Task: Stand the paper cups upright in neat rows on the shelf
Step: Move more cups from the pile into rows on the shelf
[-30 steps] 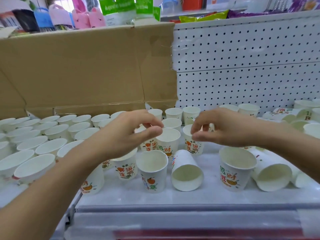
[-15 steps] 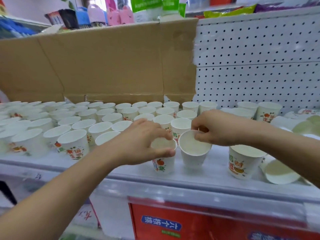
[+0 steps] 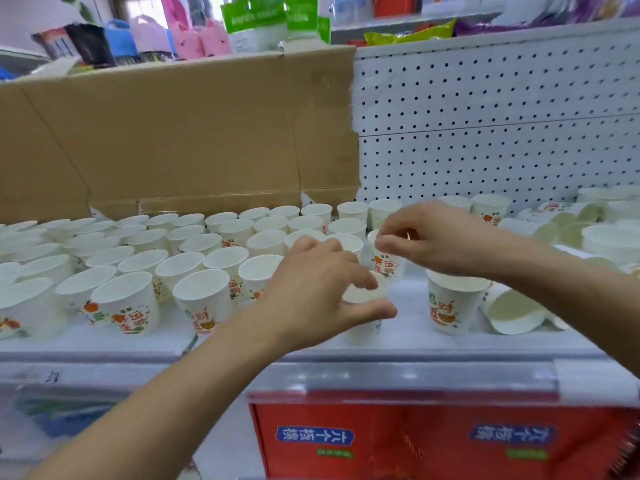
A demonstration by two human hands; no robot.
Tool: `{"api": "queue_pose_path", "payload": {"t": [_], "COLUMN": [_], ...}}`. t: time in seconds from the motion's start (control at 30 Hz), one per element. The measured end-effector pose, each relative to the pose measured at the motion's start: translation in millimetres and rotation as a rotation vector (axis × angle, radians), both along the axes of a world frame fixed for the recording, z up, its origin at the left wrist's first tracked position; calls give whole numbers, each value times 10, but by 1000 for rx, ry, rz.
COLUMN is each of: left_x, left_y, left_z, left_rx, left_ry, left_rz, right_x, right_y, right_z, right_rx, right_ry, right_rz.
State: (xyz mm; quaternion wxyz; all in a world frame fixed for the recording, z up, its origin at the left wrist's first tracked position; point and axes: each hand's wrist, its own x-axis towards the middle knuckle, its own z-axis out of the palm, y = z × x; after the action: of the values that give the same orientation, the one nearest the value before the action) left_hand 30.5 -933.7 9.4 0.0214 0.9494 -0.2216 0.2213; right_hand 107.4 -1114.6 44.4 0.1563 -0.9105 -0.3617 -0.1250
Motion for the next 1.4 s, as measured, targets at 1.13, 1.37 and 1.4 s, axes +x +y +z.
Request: {"api": "queue_pose_path", "payload": {"t": [1.13, 1.37, 1.4], "left_x": [414, 1085, 1173], "left_y": [348, 188, 180], "left_z": [425, 548, 548], "left_rx": [-111, -125, -119], "left_ry": [211, 306, 327], "left_rz": [-127, 30, 67], "right_x": [112, 1030, 1156], "right_y": [-872, -697, -619], "right_z": [-115, 149, 160], "right_rx": [67, -155, -197], "right_ry": [-34, -39, -63], "right_rz": [-62, -50, -19]}}
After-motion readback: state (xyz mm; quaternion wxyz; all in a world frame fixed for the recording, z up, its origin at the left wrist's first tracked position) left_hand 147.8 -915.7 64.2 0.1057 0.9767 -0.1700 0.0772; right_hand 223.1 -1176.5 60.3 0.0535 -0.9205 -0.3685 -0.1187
